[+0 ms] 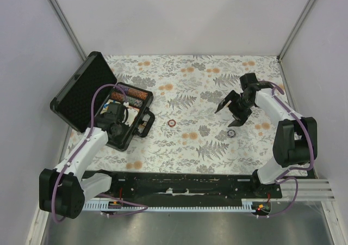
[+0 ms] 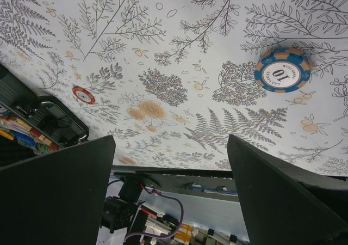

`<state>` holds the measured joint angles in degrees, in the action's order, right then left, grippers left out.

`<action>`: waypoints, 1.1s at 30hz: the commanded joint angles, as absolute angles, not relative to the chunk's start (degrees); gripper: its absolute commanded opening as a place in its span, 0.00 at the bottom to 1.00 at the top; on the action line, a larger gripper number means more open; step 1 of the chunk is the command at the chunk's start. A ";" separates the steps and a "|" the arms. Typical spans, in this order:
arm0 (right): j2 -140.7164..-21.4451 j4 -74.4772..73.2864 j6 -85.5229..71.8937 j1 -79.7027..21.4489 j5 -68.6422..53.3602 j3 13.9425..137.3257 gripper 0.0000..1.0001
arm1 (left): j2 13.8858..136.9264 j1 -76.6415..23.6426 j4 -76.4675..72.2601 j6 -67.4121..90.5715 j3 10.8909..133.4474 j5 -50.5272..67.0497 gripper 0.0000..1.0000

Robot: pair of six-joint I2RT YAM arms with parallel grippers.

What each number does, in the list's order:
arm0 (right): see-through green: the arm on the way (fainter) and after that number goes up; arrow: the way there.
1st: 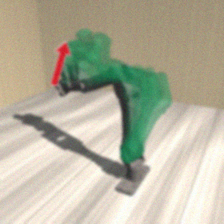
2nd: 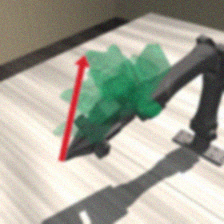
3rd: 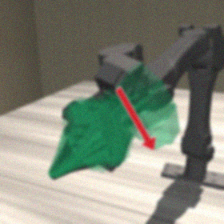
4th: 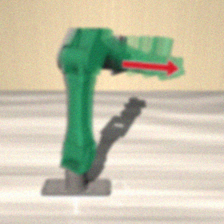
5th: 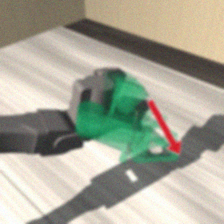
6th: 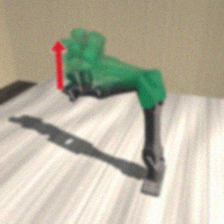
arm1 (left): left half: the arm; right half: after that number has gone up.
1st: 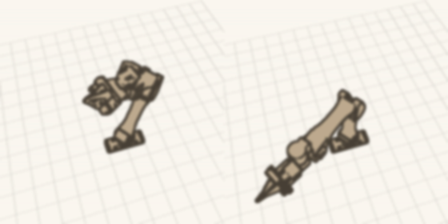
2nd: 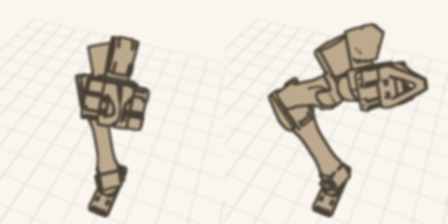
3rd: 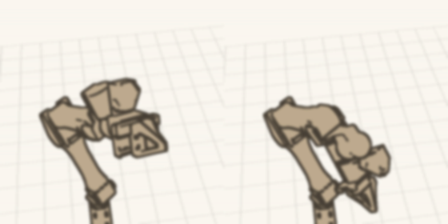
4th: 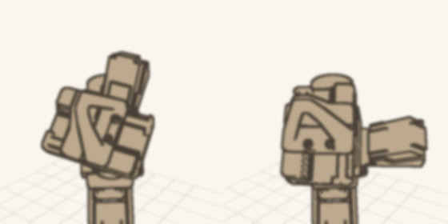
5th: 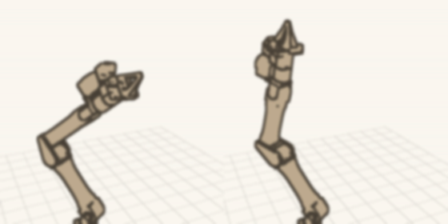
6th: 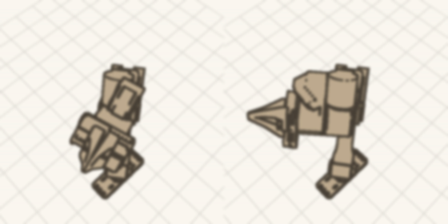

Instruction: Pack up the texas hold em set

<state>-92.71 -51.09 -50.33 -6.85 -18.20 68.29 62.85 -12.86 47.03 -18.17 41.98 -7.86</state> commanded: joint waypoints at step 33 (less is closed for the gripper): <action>-92.90 -50.98 -50.62 -4.75 -19.51 68.73 0.91 | 59.41 -12.48 46.23 -17.05 44.38 -9.15 0.46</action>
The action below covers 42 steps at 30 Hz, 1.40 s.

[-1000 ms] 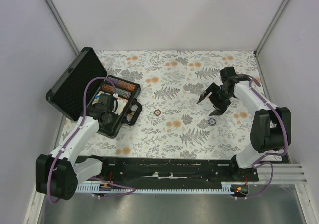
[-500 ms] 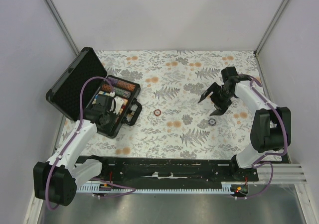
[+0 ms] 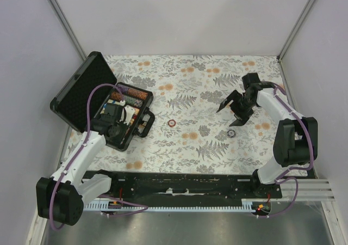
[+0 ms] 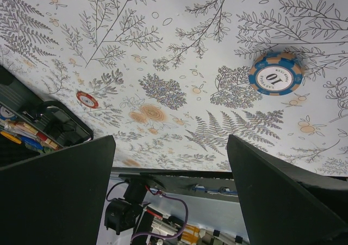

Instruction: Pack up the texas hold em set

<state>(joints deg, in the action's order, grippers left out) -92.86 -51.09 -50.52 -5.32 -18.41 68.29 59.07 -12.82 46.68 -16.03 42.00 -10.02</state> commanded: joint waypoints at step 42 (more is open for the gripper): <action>-94.31 -50.36 -50.71 -4.13 -20.39 69.34 0.91 | 63.63 -12.48 41.93 -20.04 42.19 -16.87 0.67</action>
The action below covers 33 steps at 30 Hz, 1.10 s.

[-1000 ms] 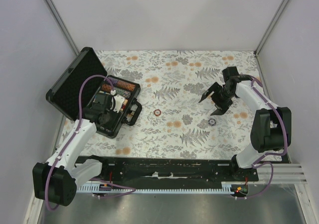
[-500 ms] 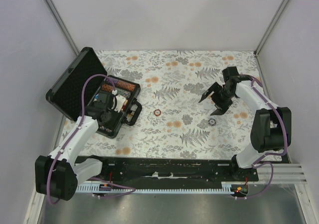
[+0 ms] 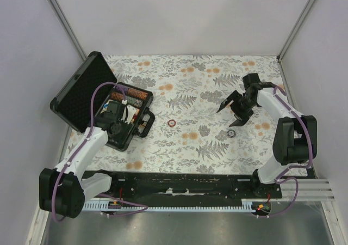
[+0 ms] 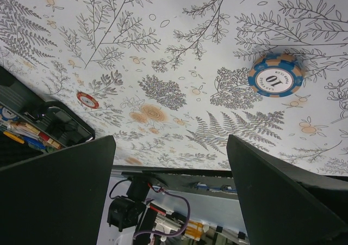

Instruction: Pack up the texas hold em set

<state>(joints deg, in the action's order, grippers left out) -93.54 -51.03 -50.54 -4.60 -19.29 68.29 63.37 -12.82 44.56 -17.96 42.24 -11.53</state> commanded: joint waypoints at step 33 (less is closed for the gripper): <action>-94.39 -53.35 -47.99 -3.78 -14.86 69.43 0.90 | 58.98 -12.48 46.49 -19.95 43.94 -8.61 0.68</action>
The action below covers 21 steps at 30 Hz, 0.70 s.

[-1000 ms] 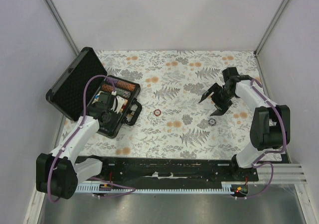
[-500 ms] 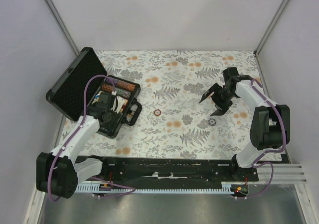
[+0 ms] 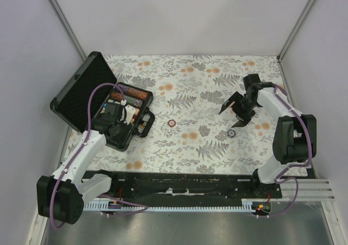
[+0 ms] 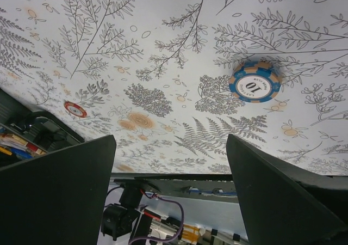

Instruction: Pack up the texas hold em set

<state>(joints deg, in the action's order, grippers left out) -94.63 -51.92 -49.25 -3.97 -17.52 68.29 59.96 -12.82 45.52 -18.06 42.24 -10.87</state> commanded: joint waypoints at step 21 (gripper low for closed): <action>-95.36 -53.44 -47.64 -5.71 -2.39 64.95 0.89 | 52.83 -12.48 38.69 -15.30 55.90 3.94 0.76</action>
<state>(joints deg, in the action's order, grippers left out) -95.44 -53.21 -47.75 -4.64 -7.31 66.00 55.42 -12.82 45.67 -18.02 54.00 -4.54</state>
